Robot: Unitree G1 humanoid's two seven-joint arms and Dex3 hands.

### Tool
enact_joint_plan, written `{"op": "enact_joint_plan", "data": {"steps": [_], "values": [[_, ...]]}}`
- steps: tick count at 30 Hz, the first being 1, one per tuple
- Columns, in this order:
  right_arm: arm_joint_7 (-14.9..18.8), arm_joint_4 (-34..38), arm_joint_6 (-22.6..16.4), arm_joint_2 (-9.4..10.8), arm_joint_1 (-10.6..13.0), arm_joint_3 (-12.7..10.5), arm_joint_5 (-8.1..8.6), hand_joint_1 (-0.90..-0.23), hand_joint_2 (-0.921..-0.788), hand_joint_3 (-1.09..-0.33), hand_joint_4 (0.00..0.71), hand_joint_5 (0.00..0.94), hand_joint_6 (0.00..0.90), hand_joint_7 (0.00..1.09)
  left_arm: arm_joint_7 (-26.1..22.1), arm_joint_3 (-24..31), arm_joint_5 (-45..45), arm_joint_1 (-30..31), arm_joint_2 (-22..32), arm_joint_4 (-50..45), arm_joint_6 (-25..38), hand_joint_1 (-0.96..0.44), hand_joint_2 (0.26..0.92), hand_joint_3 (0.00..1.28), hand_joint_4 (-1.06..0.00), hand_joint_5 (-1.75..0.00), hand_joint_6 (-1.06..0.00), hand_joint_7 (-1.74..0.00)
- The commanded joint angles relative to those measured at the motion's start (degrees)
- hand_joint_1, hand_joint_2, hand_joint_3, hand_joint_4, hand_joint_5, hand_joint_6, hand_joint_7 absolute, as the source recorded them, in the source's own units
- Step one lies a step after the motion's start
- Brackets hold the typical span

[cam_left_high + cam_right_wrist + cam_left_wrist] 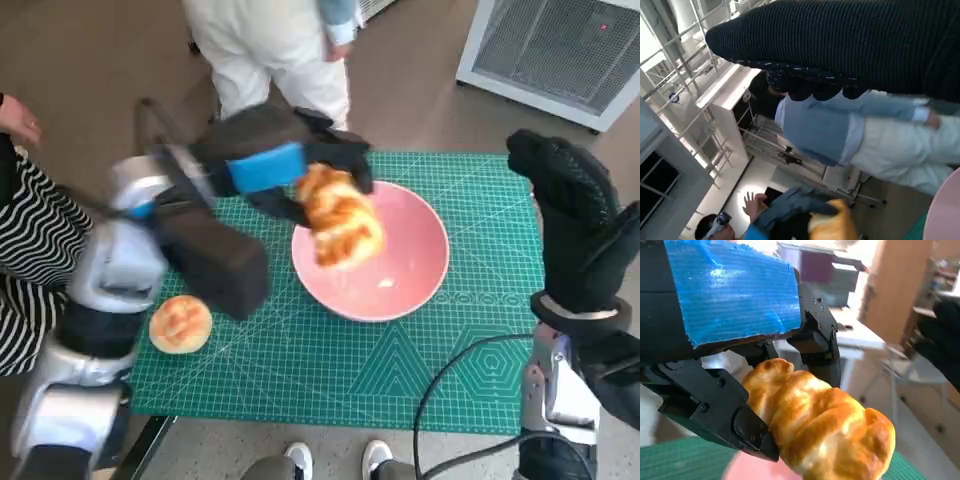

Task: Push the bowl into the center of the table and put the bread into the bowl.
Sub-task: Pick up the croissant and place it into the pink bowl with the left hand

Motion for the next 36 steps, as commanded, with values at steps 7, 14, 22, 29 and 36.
{"op": "enact_joint_plan", "data": {"steps": [7,14,22,29,36], "values": [[-0.1,-0.9,1.3,-0.2,2.0,-0.1,-0.09,-0.728,-0.921,-0.744,0.151,0.002,0.066,0.52,5.0,-5.4,6.0,-7.1,-5.8,16.2,-4.3,0.0,0.92,0.03,-0.76,-1.05,-0.63,-1.2],[-0.3,-1.3,1.9,-0.3,2.1,-0.3,-0.12,-0.718,-0.921,-0.746,0.155,0.003,0.064,0.52,8.2,-7.9,9.3,-9.8,-8.2,23.8,-5.5,0.0,0.92,0.05,-0.74,-1.07,-0.62,-1.21],[-0.7,-2.3,2.4,-0.3,2.5,-0.2,-0.81,-0.711,-0.921,-0.749,0.152,0.002,0.059,0.52,7.6,-9.1,10.0,-10.7,-10.4,29.3,-3.1,0.0,0.893,0.17,-0.54,-1.09,-0.43,-1.21],[-0.9,-2.9,2.4,-0.4,2.8,-0.3,-1.08,-0.71,-0.921,-0.751,0.15,0.0,0.05,0.53,0.8,-8.1,7.5,-9.2,-10.1,27.6,1.5,-0.02,0.762,0.04,-0.18,-0.08,-0.31,-0.17],[-1.4,-3.5,2.3,-0.3,3.1,-0.1,-1.73,-0.71,-0.921,-0.752,0.149,0.0,0.042,0.53,-9.3,-4.5,0.5,-7.0,-6.5,21.3,2.6,-0.15,0.729,0.02,-0.05,-0.01,-0.27,-0.06]]}}
